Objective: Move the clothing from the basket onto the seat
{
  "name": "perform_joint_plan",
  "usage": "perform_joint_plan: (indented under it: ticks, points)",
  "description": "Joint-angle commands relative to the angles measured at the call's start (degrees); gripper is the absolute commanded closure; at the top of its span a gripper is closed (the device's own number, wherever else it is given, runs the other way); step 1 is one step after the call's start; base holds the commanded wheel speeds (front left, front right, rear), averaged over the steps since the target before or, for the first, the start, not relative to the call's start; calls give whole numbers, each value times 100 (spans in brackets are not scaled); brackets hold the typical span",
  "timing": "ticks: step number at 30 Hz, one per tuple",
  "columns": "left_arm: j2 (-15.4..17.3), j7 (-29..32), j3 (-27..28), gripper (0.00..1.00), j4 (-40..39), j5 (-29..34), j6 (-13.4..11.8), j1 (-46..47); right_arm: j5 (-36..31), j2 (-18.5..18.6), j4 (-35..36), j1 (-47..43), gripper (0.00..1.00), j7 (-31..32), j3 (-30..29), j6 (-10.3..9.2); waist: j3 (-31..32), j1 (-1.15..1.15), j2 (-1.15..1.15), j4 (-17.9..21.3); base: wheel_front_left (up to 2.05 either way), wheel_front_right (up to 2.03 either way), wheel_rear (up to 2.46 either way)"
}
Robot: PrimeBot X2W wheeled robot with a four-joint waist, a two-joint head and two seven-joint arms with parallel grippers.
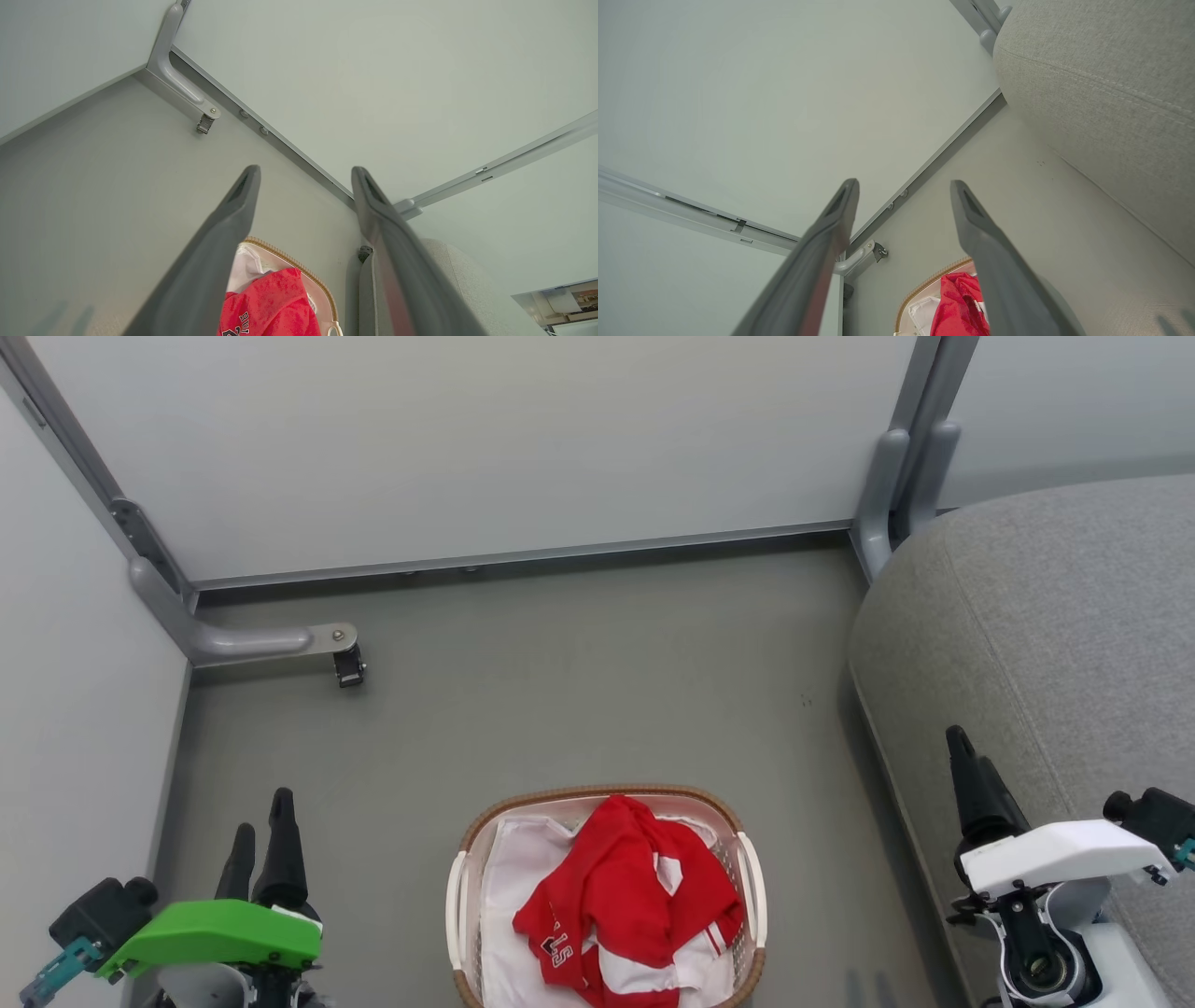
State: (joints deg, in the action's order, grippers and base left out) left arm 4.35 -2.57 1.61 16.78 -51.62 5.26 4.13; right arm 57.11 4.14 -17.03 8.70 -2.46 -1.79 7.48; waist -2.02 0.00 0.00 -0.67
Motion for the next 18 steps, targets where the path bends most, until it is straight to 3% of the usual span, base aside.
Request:
perform_joint_plan:
  ticks: [1, 18]
  points:
    - [65, -48, -30, 0, -68, 184, -22, 46, -156, 28, 85, 149, 0, -54, 18, 1, -6, 0, 0, -4, 0, 0, 0]
    - [380, -363, -680, 0, -64, 1488, -398, 103, -1666, 61, 4, 257, 0, -370, 422, 2, -67, 0, 0, -57, 0, 0, 0]
